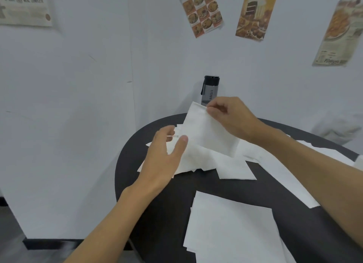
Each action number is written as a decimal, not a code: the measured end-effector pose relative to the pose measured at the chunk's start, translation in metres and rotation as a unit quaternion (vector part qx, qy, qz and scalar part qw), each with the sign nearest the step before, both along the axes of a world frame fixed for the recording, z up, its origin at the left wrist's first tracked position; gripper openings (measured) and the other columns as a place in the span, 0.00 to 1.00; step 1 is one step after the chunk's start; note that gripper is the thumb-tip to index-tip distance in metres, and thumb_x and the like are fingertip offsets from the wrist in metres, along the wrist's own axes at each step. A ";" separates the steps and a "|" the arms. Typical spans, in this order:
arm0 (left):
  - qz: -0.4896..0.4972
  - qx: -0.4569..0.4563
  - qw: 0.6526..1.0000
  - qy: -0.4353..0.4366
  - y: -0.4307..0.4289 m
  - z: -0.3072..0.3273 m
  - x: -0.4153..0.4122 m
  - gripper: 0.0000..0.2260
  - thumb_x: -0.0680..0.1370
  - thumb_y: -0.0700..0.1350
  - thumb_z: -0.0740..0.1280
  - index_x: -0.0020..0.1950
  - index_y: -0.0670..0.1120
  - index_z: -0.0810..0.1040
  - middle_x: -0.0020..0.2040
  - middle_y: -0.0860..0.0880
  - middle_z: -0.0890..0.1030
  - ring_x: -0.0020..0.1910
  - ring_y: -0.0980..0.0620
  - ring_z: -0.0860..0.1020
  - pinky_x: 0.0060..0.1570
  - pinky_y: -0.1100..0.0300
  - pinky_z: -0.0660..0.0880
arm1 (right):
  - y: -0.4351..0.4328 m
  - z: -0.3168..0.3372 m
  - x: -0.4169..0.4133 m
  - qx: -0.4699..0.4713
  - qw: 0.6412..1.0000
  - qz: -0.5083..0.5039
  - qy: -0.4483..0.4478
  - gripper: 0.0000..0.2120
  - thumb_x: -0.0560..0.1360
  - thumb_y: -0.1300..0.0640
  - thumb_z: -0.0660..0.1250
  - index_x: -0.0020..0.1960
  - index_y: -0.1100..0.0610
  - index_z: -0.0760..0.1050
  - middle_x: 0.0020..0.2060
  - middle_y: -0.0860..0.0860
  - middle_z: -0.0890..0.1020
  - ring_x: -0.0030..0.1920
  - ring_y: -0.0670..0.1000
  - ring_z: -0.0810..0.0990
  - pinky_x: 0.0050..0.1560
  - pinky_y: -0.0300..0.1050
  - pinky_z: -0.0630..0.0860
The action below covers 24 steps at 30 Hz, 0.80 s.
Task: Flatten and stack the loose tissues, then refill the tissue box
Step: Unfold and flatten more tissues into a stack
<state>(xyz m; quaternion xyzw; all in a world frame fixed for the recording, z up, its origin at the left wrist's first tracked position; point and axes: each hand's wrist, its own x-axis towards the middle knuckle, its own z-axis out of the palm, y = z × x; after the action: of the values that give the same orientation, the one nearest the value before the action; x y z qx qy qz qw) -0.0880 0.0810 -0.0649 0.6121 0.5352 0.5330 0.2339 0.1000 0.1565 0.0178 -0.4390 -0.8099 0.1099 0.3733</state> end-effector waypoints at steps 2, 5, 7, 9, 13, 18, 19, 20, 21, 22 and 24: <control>-0.026 0.020 0.999 -0.042 -0.007 0.018 0.011 0.16 0.80 0.55 0.65 0.67 0.54 0.72 0.58 0.61 0.77 0.54 0.63 0.78 0.50 0.71 0.72 | -0.022 0.002 0.007 -0.031 0.999 0.020 -0.019 0.08 0.82 0.58 0.64 0.47 0.53 0.80 0.40 0.47 0.82 0.38 0.41 0.76 0.38 0.27 0.70; -0.045 0.038 0.997 -0.052 -0.016 0.037 0.021 0.08 0.78 0.48 0.71 0.55 0.48 0.81 0.47 0.56 0.83 0.38 0.60 0.79 0.40 0.65 0.74 | -0.050 -0.002 0.018 -0.057 0.998 0.027 -0.011 0.07 0.81 0.58 0.65 0.47 0.53 0.81 0.40 0.42 0.82 0.38 0.36 0.77 0.40 0.26 0.70; -0.064 0.028 0.996 -0.058 -0.026 0.039 0.025 0.03 0.78 0.43 0.72 0.45 0.46 0.83 0.38 0.57 0.82 0.31 0.60 0.75 0.33 0.64 0.73 | -0.065 -0.007 0.029 -0.070 0.997 0.024 0.006 0.07 0.81 0.57 0.65 0.47 0.52 0.81 0.39 0.46 0.82 0.37 0.38 0.77 0.40 0.28 0.71; -0.073 0.000 0.994 -0.081 -0.036 0.034 0.027 0.05 0.78 0.43 0.72 0.42 0.44 0.83 0.34 0.56 0.81 0.30 0.58 0.74 0.30 0.63 0.74 | -0.079 -0.014 0.045 -0.090 0.996 0.019 0.018 0.06 0.80 0.55 0.65 0.52 0.52 0.81 0.34 0.53 0.78 0.35 0.45 0.74 0.38 0.32 0.70; -0.086 -0.075 0.982 -0.151 -0.052 0.023 0.023 0.05 0.79 0.42 0.71 0.47 0.40 0.82 0.34 0.44 0.82 0.29 0.47 0.73 0.33 0.56 0.72 | -0.104 -0.039 0.080 -0.159 0.986 0.007 0.057 0.07 0.78 0.57 0.69 0.55 0.49 0.79 0.29 0.51 0.72 0.33 0.47 0.70 0.38 0.36 0.68; -0.110 -0.082 0.990 0.039 -0.073 0.001 0.019 0.11 0.79 0.42 0.70 0.57 0.54 0.73 0.29 0.49 0.80 0.24 0.58 0.69 0.33 0.69 0.69 | -0.123 -0.078 0.096 -0.189 0.979 -0.013 0.068 0.04 0.75 0.56 0.73 0.48 0.51 0.78 0.42 0.61 0.83 0.42 0.61 0.80 0.48 0.55 0.77; -0.116 -0.070 0.988 0.070 -0.076 -0.003 0.018 0.11 0.79 0.41 0.69 0.57 0.55 0.73 0.29 0.49 0.79 0.25 0.58 0.69 0.33 0.71 0.69 | -0.126 -0.084 0.096 -0.188 0.980 -0.013 0.060 0.04 0.75 0.55 0.73 0.48 0.51 0.78 0.41 0.59 0.84 0.43 0.61 0.81 0.46 0.51 0.76; -0.115 -0.056 0.987 0.100 -0.078 -0.007 0.018 0.10 0.79 0.41 0.69 0.55 0.55 0.75 0.30 0.48 0.79 0.26 0.58 0.69 0.35 0.72 0.69 | -0.129 -0.088 0.096 -0.185 0.981 -0.013 0.053 0.03 0.75 0.55 0.72 0.48 0.50 0.78 0.41 0.57 0.84 0.44 0.60 0.81 0.45 0.48 0.76; -0.112 -0.042 0.985 0.127 -0.079 -0.012 0.017 0.09 0.78 0.42 0.69 0.53 0.56 0.77 0.32 0.48 0.79 0.28 0.59 0.71 0.37 0.72 0.69 | -0.131 -0.092 0.096 -0.181 0.982 -0.016 0.041 0.03 0.76 0.54 0.72 0.48 0.49 0.78 0.41 0.54 0.84 0.44 0.57 0.81 0.44 0.45 0.75; -0.107 -0.034 0.982 0.153 -0.080 -0.016 0.015 0.07 0.78 0.43 0.69 0.51 0.57 0.78 0.36 0.49 0.79 0.32 0.60 0.72 0.39 0.72 0.69 | -0.133 -0.095 0.096 -0.176 0.984 -0.020 0.021 0.02 0.76 0.53 0.71 0.47 0.47 0.78 0.42 0.49 0.84 0.44 0.53 0.80 0.45 0.44 0.76; -0.107 -0.029 0.969 0.221 -0.081 -0.024 0.013 0.06 0.78 0.51 0.69 0.53 0.60 0.79 0.48 0.58 0.75 0.47 0.65 0.74 0.48 0.72 0.68 | -0.136 -0.102 0.097 -0.167 0.985 -0.023 -0.032 0.02 0.75 0.50 0.71 0.47 0.44 0.78 0.43 0.43 0.82 0.45 0.46 0.78 0.46 0.41 0.75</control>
<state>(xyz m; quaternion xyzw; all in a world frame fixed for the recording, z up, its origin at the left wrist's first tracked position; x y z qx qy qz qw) -0.0747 -0.0003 -0.0886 0.7614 0.5205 0.3403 0.1832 0.1975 0.0207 -0.0842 -0.5165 -0.7814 0.2213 0.2713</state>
